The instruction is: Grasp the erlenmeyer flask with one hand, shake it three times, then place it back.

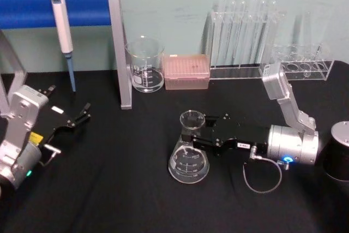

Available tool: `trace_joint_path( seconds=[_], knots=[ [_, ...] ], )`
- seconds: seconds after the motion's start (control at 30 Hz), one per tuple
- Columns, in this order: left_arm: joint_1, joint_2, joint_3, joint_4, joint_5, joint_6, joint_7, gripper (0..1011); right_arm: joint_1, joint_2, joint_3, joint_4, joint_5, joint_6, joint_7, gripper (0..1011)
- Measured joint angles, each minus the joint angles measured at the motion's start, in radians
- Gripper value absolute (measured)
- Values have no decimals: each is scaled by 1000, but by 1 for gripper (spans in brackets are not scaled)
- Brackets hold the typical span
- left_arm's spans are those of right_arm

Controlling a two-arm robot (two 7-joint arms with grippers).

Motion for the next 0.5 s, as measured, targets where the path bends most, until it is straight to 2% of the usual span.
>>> trace_joint_path(
  seconds=[0.5],
  knots=[
    [0, 0, 0, 0, 0, 0, 0, 1001, 1, 0, 0, 0, 3, 6, 0, 468]
  ],
)
